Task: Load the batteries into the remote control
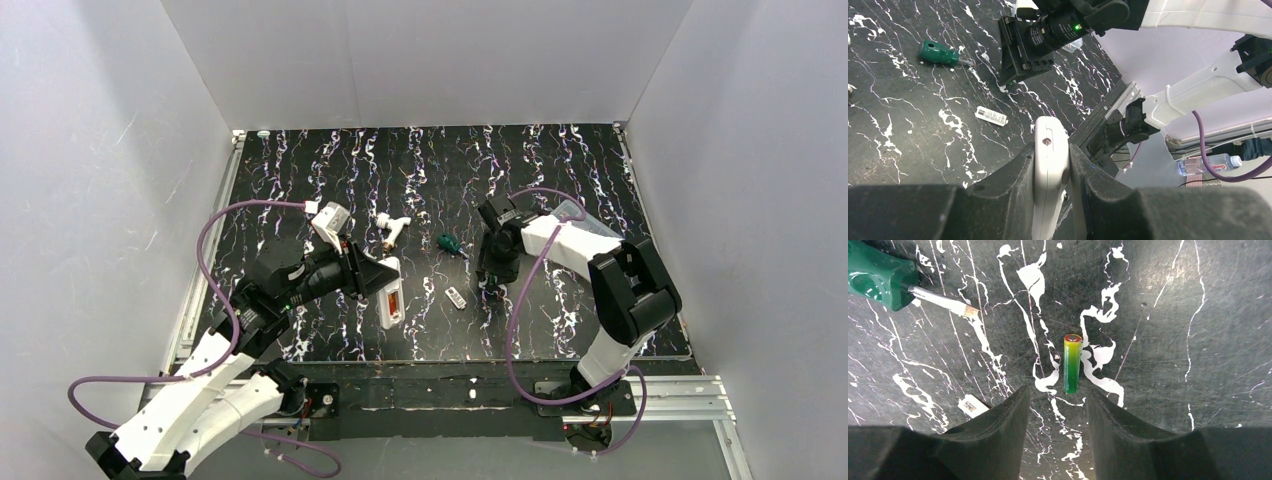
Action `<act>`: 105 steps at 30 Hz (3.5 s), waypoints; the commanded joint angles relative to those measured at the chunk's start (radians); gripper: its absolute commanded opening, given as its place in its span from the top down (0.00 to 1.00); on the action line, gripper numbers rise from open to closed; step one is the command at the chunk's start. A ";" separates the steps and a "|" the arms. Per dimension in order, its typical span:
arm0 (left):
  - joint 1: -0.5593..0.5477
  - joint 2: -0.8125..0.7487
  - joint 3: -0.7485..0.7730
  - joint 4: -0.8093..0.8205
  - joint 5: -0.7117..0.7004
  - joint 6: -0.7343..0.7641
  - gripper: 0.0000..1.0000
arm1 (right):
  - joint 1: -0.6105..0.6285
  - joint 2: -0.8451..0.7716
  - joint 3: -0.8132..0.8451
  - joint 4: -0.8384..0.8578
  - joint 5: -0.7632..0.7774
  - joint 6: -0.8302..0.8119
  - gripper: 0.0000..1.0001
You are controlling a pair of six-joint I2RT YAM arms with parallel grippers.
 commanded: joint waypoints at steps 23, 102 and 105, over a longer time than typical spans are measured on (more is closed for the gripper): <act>-0.002 -0.101 -0.002 -0.057 -0.045 0.061 1.00 | -0.039 -0.019 -0.110 0.041 -0.021 0.458 0.83; -0.003 -0.120 0.009 -0.073 -0.049 0.037 1.00 | -0.047 0.147 0.144 0.195 -0.308 -0.656 0.92; -0.003 -0.116 0.011 -0.066 -0.043 0.034 1.00 | -0.047 0.161 0.140 0.194 -0.287 -0.631 0.93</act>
